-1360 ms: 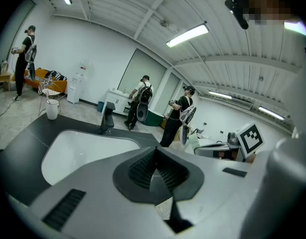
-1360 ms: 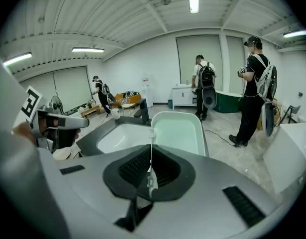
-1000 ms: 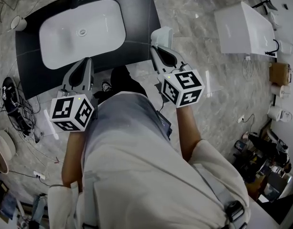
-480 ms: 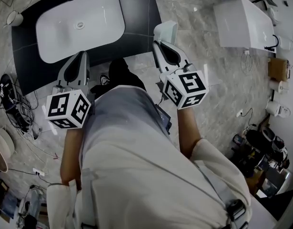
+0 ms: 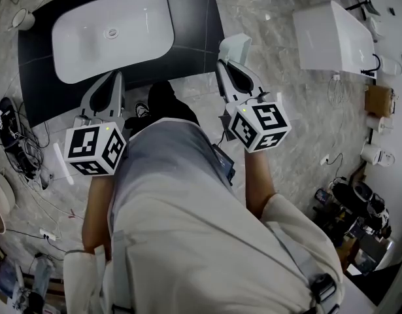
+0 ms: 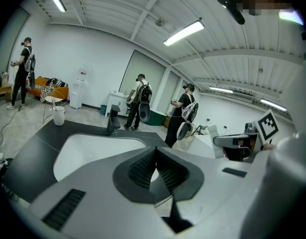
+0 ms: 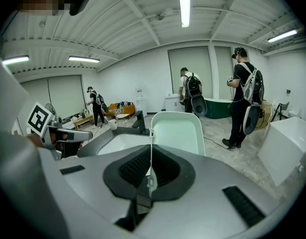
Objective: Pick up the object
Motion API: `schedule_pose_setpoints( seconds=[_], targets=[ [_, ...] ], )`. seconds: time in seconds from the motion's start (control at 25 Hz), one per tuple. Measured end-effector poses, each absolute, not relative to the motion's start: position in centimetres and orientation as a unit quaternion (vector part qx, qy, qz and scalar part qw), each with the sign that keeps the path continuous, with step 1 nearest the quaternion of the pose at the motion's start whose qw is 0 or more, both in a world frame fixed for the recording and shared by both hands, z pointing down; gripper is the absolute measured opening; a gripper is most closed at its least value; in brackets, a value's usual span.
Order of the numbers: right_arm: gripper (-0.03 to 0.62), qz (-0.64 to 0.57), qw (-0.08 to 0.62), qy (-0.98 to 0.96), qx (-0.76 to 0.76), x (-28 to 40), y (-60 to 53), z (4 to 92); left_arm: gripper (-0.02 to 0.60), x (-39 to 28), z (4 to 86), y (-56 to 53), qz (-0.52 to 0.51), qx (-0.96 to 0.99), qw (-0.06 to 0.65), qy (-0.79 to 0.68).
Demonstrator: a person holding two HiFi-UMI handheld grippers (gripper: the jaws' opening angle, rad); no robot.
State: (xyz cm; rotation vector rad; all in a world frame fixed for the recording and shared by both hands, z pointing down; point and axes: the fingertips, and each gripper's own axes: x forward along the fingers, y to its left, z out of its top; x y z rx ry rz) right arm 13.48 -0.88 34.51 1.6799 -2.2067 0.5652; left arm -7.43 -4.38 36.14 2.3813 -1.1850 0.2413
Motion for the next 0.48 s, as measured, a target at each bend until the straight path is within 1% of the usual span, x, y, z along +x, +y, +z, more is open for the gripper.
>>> schedule_pose_setpoints(
  seconds=[0.48],
  targets=[
    [0.015,0.196,0.168,-0.758,0.599,13.96,-0.84,34.88,0.006,-7.57,36.02,-4.56,0.084,0.867,0.232,-0.433]
  ],
)
